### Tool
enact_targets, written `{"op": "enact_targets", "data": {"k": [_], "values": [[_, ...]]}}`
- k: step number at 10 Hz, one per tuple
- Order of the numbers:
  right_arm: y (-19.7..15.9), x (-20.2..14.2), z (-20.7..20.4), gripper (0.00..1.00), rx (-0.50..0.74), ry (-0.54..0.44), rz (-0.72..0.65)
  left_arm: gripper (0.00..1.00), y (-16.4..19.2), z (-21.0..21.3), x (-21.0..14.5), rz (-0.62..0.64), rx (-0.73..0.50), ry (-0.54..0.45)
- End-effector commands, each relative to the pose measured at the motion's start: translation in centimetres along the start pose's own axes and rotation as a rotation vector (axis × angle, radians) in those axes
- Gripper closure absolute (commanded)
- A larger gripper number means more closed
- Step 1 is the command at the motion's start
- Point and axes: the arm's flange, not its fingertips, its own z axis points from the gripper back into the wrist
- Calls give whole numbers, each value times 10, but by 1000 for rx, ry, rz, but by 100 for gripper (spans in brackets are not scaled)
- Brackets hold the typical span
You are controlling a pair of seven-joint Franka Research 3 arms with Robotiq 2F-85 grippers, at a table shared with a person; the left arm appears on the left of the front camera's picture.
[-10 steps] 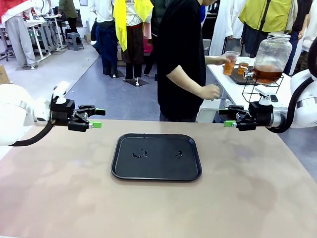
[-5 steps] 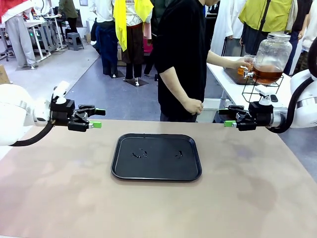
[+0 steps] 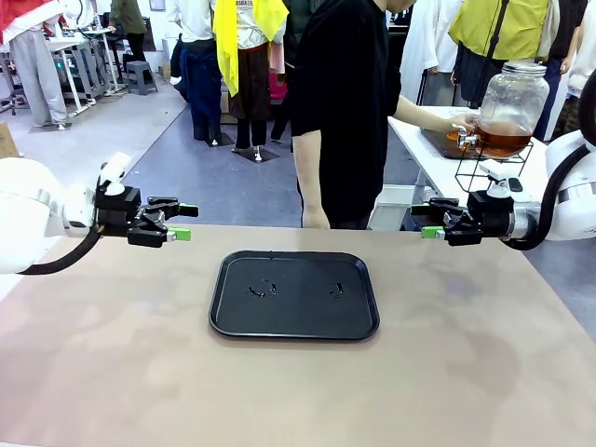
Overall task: Pour the drink into the iced cup.
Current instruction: Open the gripper to release the iced cup you were holding.
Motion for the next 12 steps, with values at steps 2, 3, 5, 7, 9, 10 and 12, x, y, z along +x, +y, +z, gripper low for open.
{"op": "enact_targets", "data": {"k": [2,3,5,7,9,10,12], "values": [[2,3,-1,0,-4,-17,2,0,0,-1,2,-3,3,-4],[2,3,-1,0,-4,-17,2,0,0,-1,2,-3,3,-4],[2,3,-1,0,-4,-17,2,0,0,-1,2,-3,3,-4],[2,3,-1,0,-4,-17,2,0,0,-1,2,-3,3,-4],[2,3,-1,0,-4,-17,2,0,0,-1,2,-3,3,-4],[2,3,-1,0,-4,-17,2,0,0,-1,2,-3,3,-4],[2,3,-1,0,-4,-17,2,0,0,-1,2,-3,3,-4]]}}
